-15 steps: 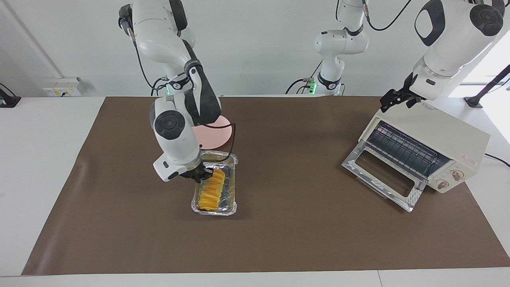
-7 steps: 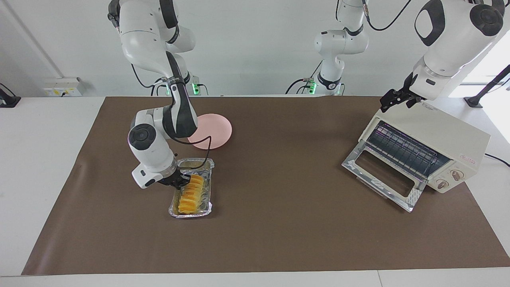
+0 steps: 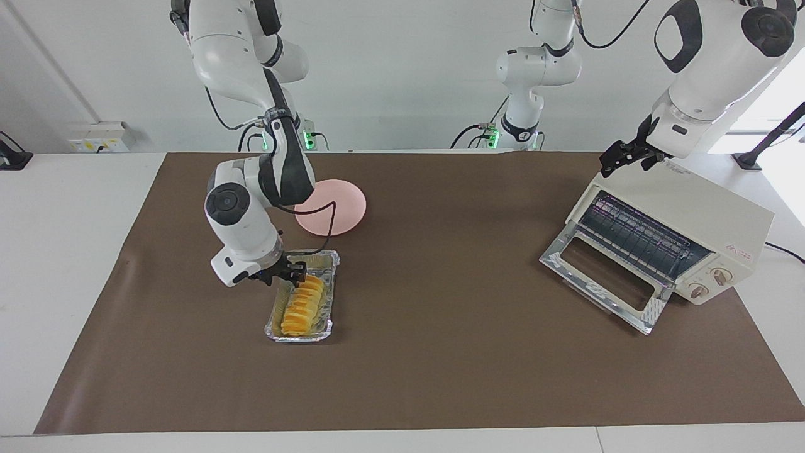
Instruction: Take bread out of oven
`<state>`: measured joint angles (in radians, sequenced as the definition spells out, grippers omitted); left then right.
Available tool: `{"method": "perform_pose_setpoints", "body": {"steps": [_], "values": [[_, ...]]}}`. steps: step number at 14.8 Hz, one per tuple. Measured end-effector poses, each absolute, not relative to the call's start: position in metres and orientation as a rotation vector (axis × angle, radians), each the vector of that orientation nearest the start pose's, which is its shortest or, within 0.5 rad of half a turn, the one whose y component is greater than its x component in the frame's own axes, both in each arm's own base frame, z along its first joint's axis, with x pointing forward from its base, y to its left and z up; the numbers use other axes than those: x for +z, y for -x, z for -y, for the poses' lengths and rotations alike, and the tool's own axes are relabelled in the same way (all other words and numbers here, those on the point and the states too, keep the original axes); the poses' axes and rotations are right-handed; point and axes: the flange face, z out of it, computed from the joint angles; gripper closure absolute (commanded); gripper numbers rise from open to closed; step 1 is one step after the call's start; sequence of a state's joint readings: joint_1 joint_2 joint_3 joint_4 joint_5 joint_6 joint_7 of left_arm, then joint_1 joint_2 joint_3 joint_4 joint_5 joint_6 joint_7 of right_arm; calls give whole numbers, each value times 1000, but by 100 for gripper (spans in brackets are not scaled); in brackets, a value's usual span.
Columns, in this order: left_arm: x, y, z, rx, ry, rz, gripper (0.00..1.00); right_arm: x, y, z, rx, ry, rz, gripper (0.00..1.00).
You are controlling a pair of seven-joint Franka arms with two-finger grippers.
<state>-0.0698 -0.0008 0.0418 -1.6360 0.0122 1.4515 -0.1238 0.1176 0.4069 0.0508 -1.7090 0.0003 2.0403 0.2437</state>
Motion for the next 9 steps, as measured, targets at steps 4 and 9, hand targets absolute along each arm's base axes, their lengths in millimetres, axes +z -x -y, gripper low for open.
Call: {"method": "perform_pose_setpoints", "body": {"steps": [4,9], "values": [[585,-538,14,283,3099,149,0,365,-643,-135,76,3131,-72,0],[585,-538,14,283,3099,149,0,339,-645,-144,79,3156,-60,0]]}}
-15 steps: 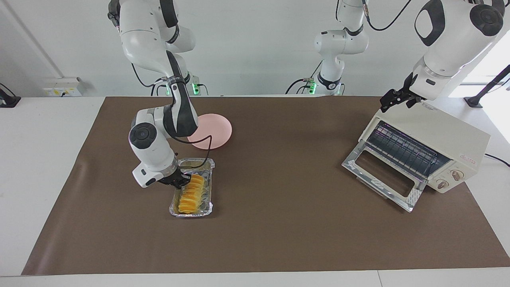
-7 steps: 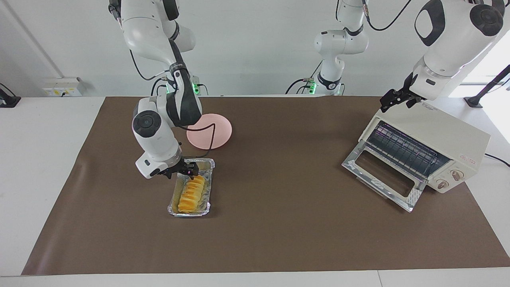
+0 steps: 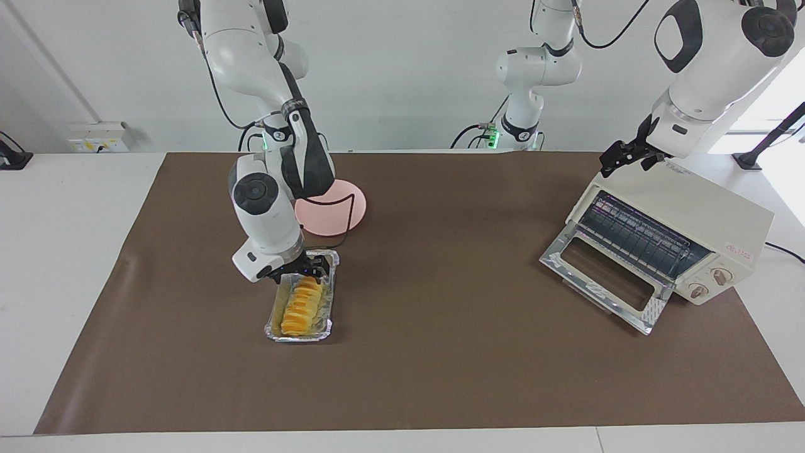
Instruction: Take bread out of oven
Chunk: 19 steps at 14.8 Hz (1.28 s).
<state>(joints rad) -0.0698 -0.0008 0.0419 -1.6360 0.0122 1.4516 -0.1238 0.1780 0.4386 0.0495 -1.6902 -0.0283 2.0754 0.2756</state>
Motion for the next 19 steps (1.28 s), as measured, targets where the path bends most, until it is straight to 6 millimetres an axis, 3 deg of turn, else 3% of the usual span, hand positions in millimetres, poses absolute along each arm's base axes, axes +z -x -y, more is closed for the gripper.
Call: {"method": "perform_pose_setpoints", "body": {"steps": [2,3,4,5,6,7,14,19], "values": [[585,-538,14,283,3099,149,0,324,-644,-149,79,3167,-59,0],[585,-538,14,283,3099,149,0,318,-644,-152,72,3170,-57,5],[585,-538,14,283,3099,149,0,314,-643,-154,65,3170,-56,19],[585,-538,14,283,3099,149,0,312,-643,-154,60,3171,-56,46],[585,-538,14,283,3099,149,0,311,-643,-153,61,3172,-56,94],[585,-538,14,283,3099,149,0,311,-643,-153,60,3172,-58,100],[585,-538,14,283,3099,149,0,319,-645,-152,54,3173,-61,100],[585,-538,14,283,3099,149,0,348,-649,-147,86,3181,-77,100]]}}
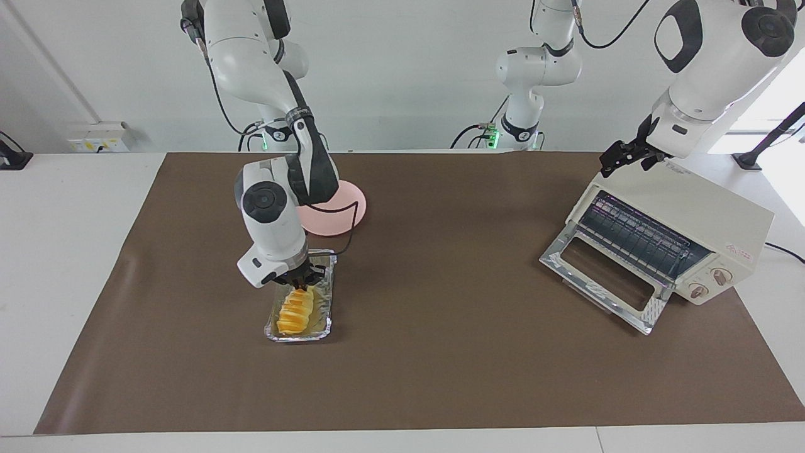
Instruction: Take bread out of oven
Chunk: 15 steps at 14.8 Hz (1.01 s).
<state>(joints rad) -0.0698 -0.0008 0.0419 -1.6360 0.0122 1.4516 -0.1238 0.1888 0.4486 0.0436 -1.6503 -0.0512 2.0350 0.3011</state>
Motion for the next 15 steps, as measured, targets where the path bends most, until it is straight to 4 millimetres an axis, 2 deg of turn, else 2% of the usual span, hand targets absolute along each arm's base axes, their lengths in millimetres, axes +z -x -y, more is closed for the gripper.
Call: {"method": "perform_pose_setpoints", "body": {"steps": [4,8,11,13,15], "values": [[585,-538,14,283,3099,149,0,387,-635,-149,143,3190,-71,100],[585,-538,14,283,3099,149,0,445,-595,-171,246,3174,-108,100],[585,-538,14,283,3099,149,0,468,-540,-200,272,3170,-92,100],[585,-538,14,283,3099,149,0,468,-493,-207,253,3176,-51,100],[585,-538,14,283,3099,149,0,458,-448,-204,200,3175,-19,100]]}}
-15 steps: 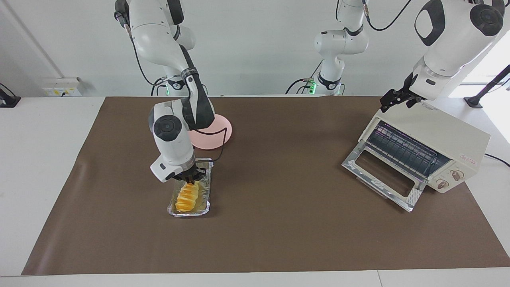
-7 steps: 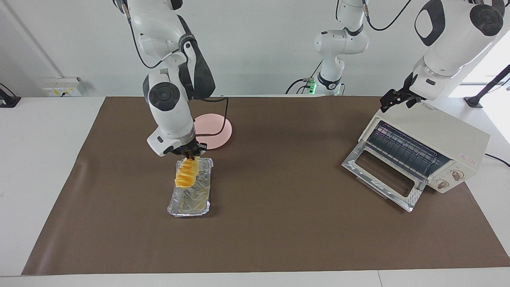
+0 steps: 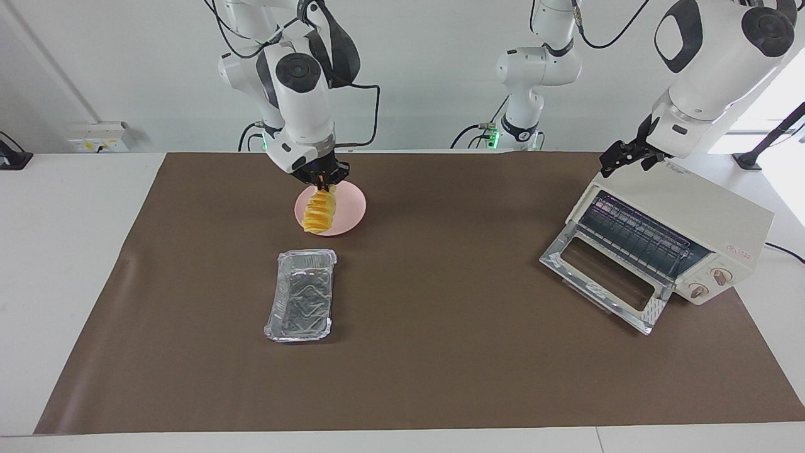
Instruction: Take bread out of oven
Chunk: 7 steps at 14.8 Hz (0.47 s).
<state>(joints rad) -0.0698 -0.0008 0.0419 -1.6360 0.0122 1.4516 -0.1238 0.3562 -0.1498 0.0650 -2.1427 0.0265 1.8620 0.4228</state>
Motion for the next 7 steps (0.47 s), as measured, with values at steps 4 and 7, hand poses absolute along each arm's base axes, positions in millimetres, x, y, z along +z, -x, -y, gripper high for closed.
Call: {"method": "perform_pose_setpoints", "body": {"steps": [4,7], "values": [[585,-538,14,283,3099,149,0,410,-373,-204,107,3170,30,100],[585,-538,14,283,3099,149,0,383,-365,-202,48,3155,34,100]]}}
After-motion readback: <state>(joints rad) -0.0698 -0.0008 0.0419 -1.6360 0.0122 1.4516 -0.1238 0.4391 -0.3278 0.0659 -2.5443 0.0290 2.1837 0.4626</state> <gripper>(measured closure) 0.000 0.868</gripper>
